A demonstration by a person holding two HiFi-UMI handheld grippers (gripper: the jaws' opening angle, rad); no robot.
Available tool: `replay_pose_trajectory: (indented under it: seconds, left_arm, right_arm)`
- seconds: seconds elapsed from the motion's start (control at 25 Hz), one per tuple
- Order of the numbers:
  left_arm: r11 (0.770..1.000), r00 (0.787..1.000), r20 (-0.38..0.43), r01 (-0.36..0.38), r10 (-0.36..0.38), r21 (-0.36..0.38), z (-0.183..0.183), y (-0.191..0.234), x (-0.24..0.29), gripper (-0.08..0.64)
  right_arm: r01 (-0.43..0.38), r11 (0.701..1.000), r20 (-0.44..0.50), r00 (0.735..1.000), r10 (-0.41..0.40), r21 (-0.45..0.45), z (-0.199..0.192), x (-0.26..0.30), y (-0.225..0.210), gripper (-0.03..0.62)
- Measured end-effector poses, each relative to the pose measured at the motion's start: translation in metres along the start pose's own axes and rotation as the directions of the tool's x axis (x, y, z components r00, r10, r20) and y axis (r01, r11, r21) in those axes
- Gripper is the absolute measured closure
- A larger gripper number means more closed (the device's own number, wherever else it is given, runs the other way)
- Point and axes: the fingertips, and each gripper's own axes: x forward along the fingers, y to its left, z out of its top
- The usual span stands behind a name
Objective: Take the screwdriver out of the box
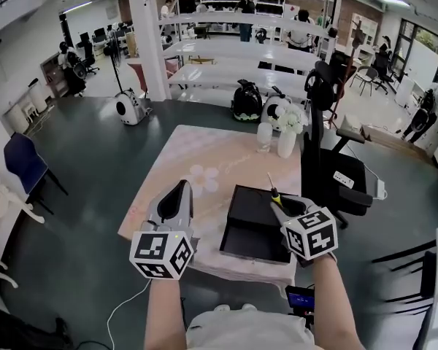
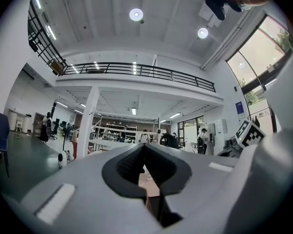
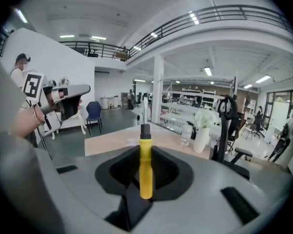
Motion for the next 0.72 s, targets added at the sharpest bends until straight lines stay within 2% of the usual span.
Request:
replay_pose_trajectory:
  seconds: [0.16,0.32,0.56,0.64,0.72]
  left_arm:
    - [0.999,0.999,0.025,0.027,-0.027,0.024,0.009,-0.011,0.005,0.557]
    - [0.997,0.996,0.066,0.053,-0.057,0.058,0.023,-0.024,0.007,0.557]
    - [0.987,0.992,0.091,0.071,-0.085,0.146,0.039,-0.040,0.010,0.557]
    - [0.983,0.990,0.103,0.082,-0.099,0.163,0.044,-0.046,0.012,0.557]
    - [0.981,0.987,0.115,0.092,-0.112,0.173,0.049,-0.052,0.015,0.557]
  right_arm:
    - [0.057,0.998,0.124,0.991,-0.056,-0.002,0.025,-0.023,-0.012,0.511]
    - [0.105,0.995,0.236,0.966,-0.102,0.001,0.046,-0.047,-0.020,0.511]
    - [0.246,0.969,0.387,0.894,-0.225,-0.004,0.069,-0.092,-0.032,0.511]
    - [0.282,0.959,0.420,0.870,-0.257,0.002,0.075,-0.106,-0.036,0.511]
    - [0.308,0.951,0.432,0.858,-0.279,0.004,0.078,-0.115,-0.040,0.511]
